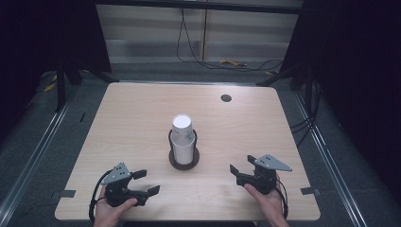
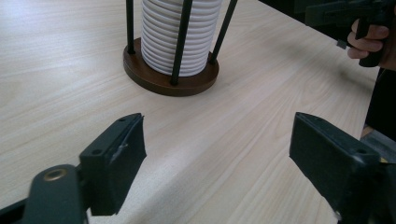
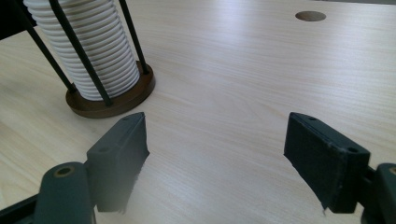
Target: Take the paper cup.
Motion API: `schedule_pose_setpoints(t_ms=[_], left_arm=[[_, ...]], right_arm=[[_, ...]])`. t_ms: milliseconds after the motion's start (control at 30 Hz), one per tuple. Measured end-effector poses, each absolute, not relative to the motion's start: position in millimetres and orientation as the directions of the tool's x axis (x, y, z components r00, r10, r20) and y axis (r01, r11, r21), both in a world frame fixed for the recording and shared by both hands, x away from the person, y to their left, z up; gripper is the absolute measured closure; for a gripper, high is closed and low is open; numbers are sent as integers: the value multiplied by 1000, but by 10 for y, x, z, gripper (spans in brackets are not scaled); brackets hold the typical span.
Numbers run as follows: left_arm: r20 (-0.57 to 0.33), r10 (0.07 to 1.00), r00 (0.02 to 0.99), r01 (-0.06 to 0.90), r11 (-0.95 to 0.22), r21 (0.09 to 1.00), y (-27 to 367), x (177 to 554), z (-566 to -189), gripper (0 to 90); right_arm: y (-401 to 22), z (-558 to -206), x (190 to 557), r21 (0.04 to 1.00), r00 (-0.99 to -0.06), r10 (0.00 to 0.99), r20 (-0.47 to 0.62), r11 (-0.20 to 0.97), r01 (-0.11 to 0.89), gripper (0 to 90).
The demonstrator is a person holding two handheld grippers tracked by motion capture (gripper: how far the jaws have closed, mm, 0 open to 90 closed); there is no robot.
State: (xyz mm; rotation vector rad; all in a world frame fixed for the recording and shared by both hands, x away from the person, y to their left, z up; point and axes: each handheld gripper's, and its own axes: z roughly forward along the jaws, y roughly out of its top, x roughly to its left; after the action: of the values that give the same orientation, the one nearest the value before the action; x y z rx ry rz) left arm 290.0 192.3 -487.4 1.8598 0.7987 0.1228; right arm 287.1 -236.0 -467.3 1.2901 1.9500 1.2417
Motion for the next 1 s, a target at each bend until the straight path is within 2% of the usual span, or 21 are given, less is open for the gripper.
schedule_pose_setpoints(t_ms=[633,833,1000], left_arm=[[-278,542,793,460,-235,856,1871,2900,-4884,175],[-275,531,801,454,-240,858,1884,2877,-4874,186],[-281,525,803,455,-236,859,1885,2885,-4869,186]], right_arm=[[-2235,-4528,2860,894,-529,841,111,148,424,241],[-2121,-4352,2871,901,-571,817,79,187,392,269],[-2041,-4280,2922,897,-582,811,65,208,389,258]])
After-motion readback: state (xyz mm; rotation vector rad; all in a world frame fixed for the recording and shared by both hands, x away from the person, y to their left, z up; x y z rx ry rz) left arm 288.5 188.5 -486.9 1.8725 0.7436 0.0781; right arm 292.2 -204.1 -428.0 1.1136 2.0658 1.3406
